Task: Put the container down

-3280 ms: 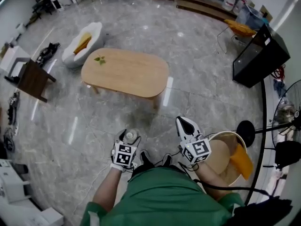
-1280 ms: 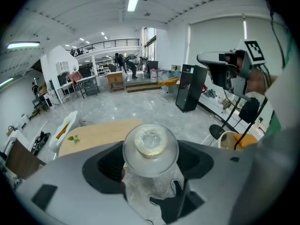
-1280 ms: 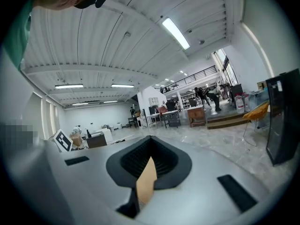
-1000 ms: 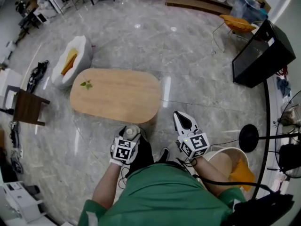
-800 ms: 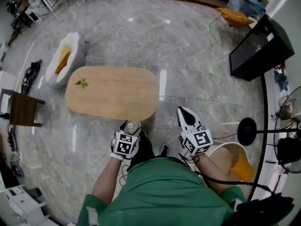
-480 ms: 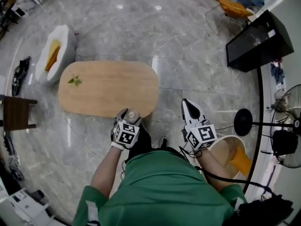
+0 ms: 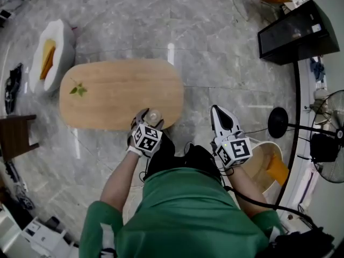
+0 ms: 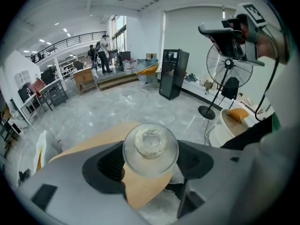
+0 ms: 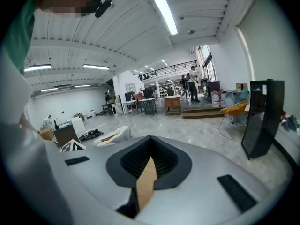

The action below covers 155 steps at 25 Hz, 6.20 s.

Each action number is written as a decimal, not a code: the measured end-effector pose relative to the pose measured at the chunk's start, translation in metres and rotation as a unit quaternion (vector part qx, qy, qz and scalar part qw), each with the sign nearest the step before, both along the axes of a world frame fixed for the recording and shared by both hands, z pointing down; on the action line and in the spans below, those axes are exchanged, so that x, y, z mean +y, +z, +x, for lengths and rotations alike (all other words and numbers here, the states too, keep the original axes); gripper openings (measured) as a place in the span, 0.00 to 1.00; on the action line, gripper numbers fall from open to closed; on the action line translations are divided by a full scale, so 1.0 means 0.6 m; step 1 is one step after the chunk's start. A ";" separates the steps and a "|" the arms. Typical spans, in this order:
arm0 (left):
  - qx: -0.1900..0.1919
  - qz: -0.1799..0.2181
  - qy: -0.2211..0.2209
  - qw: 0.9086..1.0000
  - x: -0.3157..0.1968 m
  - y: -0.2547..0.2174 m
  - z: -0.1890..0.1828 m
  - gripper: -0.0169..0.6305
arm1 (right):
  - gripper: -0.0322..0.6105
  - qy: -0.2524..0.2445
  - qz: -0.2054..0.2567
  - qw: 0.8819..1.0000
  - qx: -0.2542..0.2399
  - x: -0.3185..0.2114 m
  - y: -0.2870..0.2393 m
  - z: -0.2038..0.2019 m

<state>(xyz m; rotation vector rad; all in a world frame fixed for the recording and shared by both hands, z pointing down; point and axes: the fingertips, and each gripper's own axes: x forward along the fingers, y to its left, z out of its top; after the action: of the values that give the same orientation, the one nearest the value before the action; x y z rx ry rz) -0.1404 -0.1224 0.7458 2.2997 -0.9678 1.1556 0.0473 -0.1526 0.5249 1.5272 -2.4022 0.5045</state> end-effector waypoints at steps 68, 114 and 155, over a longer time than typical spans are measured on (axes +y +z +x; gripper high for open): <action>-0.021 -0.003 -0.079 0.997 -0.226 0.425 0.056 0.57 | 0.07 -0.075 -0.125 0.989 0.015 -0.118 0.382 0.052; 0.197 0.303 -0.183 0.914 -0.082 -0.537 0.085 0.10 | 0.07 -0.105 0.116 0.986 -0.056 -0.061 -0.227 -0.015; 0.204 0.291 -0.170 0.919 -0.101 -0.524 0.108 0.11 | 0.07 -0.116 0.126 0.984 -0.052 -0.083 -0.233 -0.021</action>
<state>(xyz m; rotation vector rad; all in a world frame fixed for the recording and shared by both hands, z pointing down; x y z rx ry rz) -0.0755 -0.1830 0.4315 2.4998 -1.6057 0.2323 0.0349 -0.2022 0.3854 1.3115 -2.7680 0.2426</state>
